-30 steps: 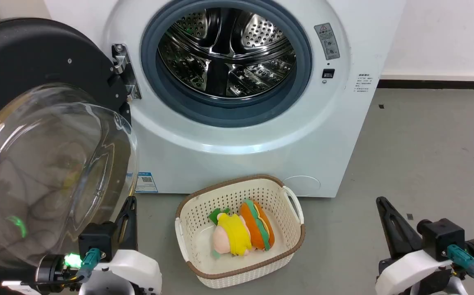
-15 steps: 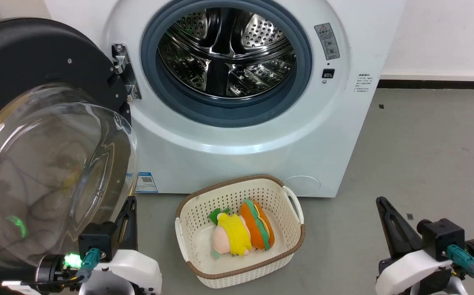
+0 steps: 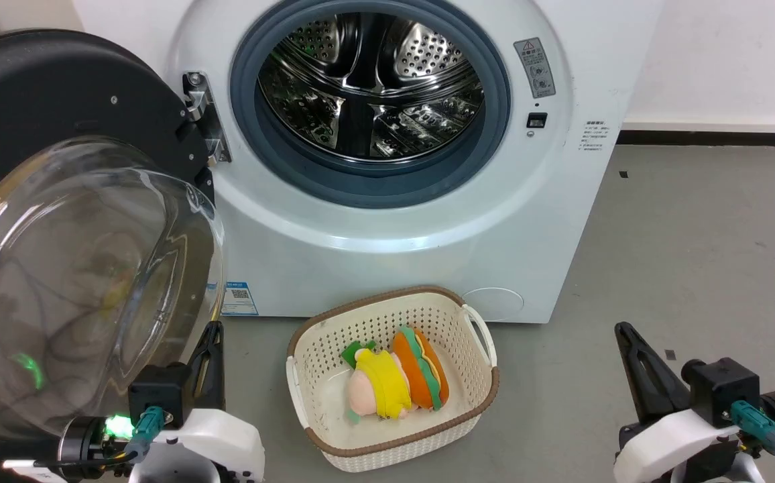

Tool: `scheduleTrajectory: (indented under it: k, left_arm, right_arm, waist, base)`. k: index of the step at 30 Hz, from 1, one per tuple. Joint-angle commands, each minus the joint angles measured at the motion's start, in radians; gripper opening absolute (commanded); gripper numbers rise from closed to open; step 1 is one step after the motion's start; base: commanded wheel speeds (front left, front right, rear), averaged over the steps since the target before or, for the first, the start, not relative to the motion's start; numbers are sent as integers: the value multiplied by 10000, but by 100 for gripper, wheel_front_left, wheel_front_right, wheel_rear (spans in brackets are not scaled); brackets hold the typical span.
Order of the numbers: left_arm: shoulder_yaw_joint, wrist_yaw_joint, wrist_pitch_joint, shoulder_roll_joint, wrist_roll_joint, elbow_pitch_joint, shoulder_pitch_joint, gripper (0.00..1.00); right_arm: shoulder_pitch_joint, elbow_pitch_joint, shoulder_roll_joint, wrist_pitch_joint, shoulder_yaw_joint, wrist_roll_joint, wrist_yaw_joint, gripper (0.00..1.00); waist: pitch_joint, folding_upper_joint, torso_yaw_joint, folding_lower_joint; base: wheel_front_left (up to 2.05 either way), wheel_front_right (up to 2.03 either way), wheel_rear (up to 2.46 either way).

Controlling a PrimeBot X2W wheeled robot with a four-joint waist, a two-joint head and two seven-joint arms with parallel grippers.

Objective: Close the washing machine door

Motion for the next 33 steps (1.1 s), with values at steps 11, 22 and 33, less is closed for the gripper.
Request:
scheduleTrajectory:
  k: [11, 22, 33]
  left_arm:
    - [-33, 65, -50, -2, 0, 22, -2, 100]
    - [-169, 344, -280, 12, -2, 22, -14, 100]
    - [-309, 630, -510, 135, 33, -248, -156, 0]
  right_arm:
    - [-1, 15, -1, -50, -51, 42, -2, 100]
    - [13, 21, 3, -279, -242, 314, -1, 100]
    - [46, 33, 8, -509, -446, 576, 0, 100]
  waist:
    - [5, 0, 1, 0]
    - [28, 0, 26, 0]
    - [43, 0, 162, 0]
  base:
    - [0, 0, 0]
    - [0, 0, 0]
    - [0, 0, 0]
